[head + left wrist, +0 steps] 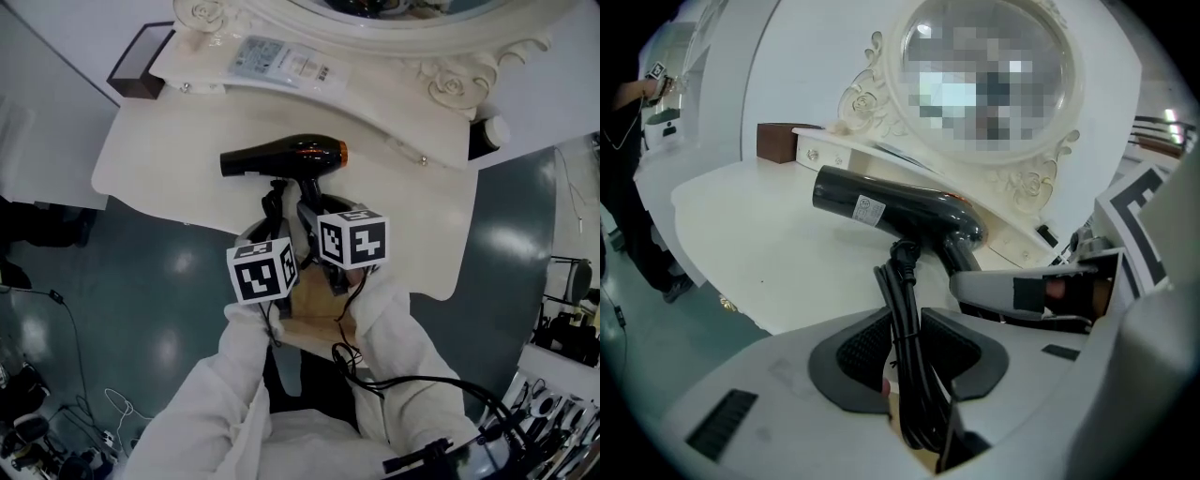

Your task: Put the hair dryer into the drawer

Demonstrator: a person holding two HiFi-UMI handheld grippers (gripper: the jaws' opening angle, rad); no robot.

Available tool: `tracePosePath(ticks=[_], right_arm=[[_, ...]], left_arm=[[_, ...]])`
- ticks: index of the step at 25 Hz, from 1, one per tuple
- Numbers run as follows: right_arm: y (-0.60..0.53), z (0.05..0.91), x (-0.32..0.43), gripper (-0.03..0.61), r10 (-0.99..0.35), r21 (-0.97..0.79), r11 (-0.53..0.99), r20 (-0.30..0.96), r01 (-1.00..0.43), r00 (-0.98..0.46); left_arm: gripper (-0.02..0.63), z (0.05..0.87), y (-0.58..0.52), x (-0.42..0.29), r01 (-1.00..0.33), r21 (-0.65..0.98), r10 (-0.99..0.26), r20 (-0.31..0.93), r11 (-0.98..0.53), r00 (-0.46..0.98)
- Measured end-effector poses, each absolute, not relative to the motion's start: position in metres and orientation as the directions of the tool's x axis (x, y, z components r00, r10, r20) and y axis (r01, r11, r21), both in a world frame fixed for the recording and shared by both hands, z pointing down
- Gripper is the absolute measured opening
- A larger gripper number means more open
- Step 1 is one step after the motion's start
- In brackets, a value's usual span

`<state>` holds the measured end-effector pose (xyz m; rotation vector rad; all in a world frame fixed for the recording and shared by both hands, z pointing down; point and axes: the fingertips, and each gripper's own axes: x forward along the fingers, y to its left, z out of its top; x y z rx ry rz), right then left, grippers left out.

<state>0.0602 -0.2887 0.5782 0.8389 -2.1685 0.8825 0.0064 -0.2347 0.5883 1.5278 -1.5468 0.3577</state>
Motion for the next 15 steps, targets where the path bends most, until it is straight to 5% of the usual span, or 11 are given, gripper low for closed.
tracePosePath(ticks=[15], right_arm=[[-0.322,0.591,0.026,0.27,-0.274,-0.341,0.506,0.807,-0.792,-0.523]], left_arm=[[0.097,0.596,-0.235,-0.012,-0.917,0.368,-0.624,0.756,0.154,0.198]])
